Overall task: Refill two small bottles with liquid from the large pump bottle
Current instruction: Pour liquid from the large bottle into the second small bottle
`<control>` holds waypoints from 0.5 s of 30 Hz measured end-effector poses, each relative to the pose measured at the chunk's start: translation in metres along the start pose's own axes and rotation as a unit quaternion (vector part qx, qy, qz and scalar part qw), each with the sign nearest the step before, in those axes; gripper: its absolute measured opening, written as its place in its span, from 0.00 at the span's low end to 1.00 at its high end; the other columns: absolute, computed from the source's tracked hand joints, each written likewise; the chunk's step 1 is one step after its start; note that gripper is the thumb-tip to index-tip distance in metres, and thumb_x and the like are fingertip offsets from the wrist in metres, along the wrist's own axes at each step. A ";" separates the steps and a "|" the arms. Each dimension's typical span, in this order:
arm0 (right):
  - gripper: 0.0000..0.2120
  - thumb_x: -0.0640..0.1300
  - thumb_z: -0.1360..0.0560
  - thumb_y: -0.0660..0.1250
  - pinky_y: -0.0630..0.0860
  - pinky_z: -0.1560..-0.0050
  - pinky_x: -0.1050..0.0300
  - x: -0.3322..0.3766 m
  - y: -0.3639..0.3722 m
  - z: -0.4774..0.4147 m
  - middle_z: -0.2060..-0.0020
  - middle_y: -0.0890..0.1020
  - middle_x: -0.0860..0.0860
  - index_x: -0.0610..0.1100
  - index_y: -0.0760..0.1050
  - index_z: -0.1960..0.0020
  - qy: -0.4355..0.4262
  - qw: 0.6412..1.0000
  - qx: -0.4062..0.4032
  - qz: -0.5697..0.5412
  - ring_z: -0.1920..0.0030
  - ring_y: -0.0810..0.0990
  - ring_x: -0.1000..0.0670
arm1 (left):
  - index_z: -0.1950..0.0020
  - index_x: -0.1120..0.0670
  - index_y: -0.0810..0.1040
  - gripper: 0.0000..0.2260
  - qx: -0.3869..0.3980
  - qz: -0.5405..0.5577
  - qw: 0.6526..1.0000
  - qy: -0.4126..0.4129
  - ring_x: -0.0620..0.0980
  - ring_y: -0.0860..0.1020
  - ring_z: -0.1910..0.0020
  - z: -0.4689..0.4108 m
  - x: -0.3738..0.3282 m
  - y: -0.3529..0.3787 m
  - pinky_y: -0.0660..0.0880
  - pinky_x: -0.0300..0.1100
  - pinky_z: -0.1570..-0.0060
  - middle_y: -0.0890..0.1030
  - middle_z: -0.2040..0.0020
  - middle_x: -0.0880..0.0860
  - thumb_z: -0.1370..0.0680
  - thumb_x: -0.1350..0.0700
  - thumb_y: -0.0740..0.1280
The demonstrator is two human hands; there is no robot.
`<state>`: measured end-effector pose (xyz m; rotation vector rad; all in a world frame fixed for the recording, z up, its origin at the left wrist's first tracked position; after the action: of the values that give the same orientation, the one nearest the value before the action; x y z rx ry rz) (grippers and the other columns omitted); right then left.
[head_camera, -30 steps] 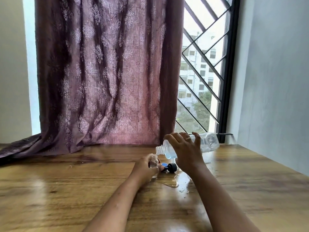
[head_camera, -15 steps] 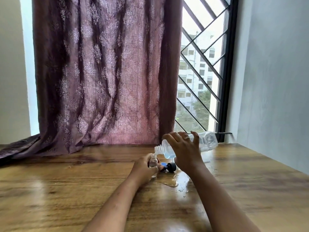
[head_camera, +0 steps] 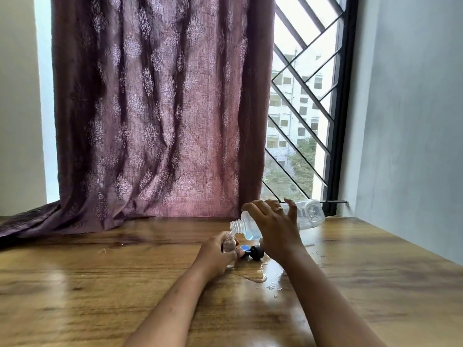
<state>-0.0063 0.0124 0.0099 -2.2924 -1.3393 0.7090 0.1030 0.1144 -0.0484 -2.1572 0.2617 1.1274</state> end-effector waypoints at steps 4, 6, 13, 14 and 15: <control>0.44 0.34 0.56 0.75 0.55 0.41 0.45 0.001 0.000 0.000 0.48 0.79 0.58 0.57 0.67 0.44 -0.003 1.000 -0.003 0.003 0.47 0.80 0.48 | 0.52 0.53 0.77 0.11 0.002 0.000 1.000 -0.007 0.45 0.76 0.58 -0.001 0.003 0.000 0.73 0.40 0.54 0.81 0.56 0.49 0.30 0.52 0.73; 0.44 0.34 0.56 0.75 0.55 0.41 0.45 0.001 0.000 0.000 0.49 0.79 0.58 0.57 0.67 0.44 -0.004 1.000 -0.005 0.001 0.47 0.80 0.48 | 0.51 0.53 0.77 0.11 0.003 0.002 1.000 -0.009 0.45 0.77 0.58 -0.001 0.004 0.000 0.72 0.39 0.55 0.81 0.56 0.49 0.30 0.52 0.73; 0.46 0.36 0.59 0.76 0.56 0.43 0.46 0.000 0.001 0.000 0.49 0.79 0.58 0.57 0.67 0.44 0.003 1.000 -0.001 -0.005 0.49 0.80 0.48 | 0.53 0.52 0.77 0.10 0.007 0.015 1.000 -0.010 0.44 0.76 0.60 0.000 0.004 0.001 0.72 0.38 0.57 0.80 0.59 0.46 0.31 0.52 0.73; 0.45 0.36 0.58 0.76 0.56 0.43 0.46 0.000 0.001 0.000 0.49 0.79 0.58 0.57 0.67 0.44 0.004 1.000 0.000 -0.005 0.49 0.80 0.49 | 0.52 0.52 0.77 0.10 0.006 0.015 1.000 -0.012 0.44 0.76 0.59 0.000 0.004 0.001 0.72 0.38 0.57 0.80 0.58 0.46 0.31 0.52 0.74; 0.45 0.35 0.58 0.76 0.56 0.43 0.46 0.000 0.001 0.000 0.49 0.79 0.58 0.57 0.67 0.44 0.005 1.000 0.001 -0.005 0.49 0.80 0.49 | 0.52 0.52 0.77 0.11 0.007 0.015 1.000 -0.012 0.44 0.76 0.59 -0.001 0.004 0.001 0.72 0.38 0.57 0.81 0.58 0.46 0.31 0.52 0.74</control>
<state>-0.0054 0.0122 0.0088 -2.2845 -1.3440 0.6952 0.1054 0.1140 -0.0517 -2.1331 0.2903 1.1651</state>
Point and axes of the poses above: each hand's wrist, its own z-axis away from the middle knuckle, its own y-axis out of the palm, x = y × z, the point moved 3 cm from there along -z, towards the middle knuckle
